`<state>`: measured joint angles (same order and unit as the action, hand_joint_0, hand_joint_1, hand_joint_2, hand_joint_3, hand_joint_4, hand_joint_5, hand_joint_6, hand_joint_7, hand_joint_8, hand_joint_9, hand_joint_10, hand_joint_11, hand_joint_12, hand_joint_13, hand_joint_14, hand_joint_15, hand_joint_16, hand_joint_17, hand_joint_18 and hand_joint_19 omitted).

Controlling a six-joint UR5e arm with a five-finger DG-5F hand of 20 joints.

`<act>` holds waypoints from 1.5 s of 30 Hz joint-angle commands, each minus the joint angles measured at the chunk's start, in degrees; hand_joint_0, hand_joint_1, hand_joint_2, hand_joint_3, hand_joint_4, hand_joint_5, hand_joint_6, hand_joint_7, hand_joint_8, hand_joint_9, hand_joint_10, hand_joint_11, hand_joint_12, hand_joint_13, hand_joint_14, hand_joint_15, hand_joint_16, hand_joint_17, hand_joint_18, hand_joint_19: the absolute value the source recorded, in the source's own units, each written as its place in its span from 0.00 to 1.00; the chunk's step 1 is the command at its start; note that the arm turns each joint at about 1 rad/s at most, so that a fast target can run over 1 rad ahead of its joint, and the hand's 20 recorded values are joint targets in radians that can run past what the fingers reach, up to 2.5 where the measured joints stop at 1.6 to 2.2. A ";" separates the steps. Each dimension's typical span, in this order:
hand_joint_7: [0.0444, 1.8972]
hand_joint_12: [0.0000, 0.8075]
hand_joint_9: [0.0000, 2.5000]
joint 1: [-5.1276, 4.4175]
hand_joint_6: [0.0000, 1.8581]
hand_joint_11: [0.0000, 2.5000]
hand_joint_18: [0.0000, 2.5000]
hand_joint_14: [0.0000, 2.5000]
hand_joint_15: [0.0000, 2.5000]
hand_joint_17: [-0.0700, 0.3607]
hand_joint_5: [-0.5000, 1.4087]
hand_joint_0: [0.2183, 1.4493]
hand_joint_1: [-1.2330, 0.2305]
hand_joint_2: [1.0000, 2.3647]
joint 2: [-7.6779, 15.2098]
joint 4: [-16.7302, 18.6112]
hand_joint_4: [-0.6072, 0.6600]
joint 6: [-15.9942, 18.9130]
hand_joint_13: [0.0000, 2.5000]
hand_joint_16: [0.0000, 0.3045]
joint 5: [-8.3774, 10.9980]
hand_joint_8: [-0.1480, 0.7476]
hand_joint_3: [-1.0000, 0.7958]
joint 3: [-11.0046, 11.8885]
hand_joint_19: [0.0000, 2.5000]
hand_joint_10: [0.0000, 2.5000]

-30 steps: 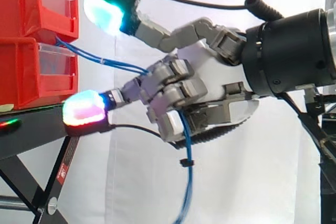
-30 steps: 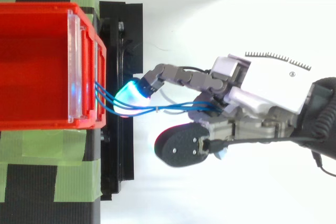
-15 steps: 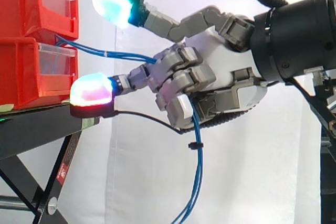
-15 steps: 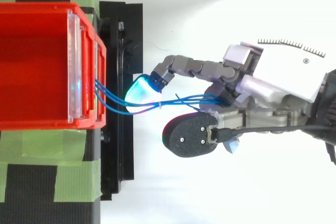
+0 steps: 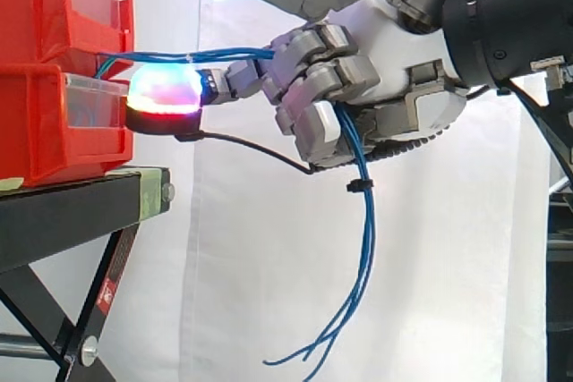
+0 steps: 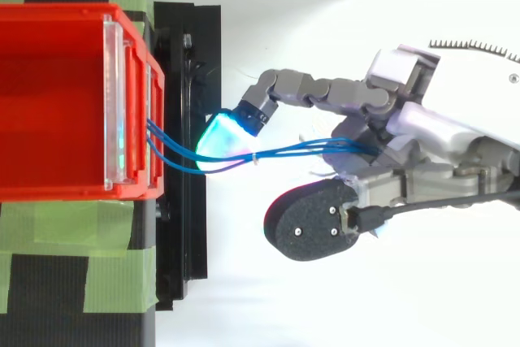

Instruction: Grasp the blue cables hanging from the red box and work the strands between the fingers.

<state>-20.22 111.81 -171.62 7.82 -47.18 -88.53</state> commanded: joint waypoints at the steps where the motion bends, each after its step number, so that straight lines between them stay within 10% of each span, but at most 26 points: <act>1: 0.67 0.85 0.71 0.00 0.00 1.00 1.00 1.00 0.72 0.58 0.38 0.47 0.40 0.00 -0.02 0.23 0.58 -0.17 0.82 0.78 0.60 0.66 0.02 0.02 0.29 1.00; 8: 0.68 0.85 0.71 0.00 0.02 1.00 1.00 1.00 0.72 0.58 0.39 0.50 0.39 0.00 -0.02 0.93 0.57 -0.52 0.82 0.78 3.85 0.66 0.02 -0.06 0.29 1.00; 27: 0.68 0.85 0.71 -0.18 0.18 1.00 1.00 1.00 0.72 0.58 0.44 0.54 0.40 0.01 -0.02 1.11 0.54 -1.14 0.82 0.78 4.64 0.66 0.21 -0.06 0.29 1.00; 45: 0.69 0.85 0.71 -0.26 0.11 1.00 1.00 1.00 0.72 0.58 0.48 0.53 0.37 0.02 -0.02 1.02 0.49 -1.14 0.82 0.78 4.81 0.66 0.39 -0.06 0.29 1.00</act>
<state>-20.48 111.78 -170.59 6.68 -42.36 -88.55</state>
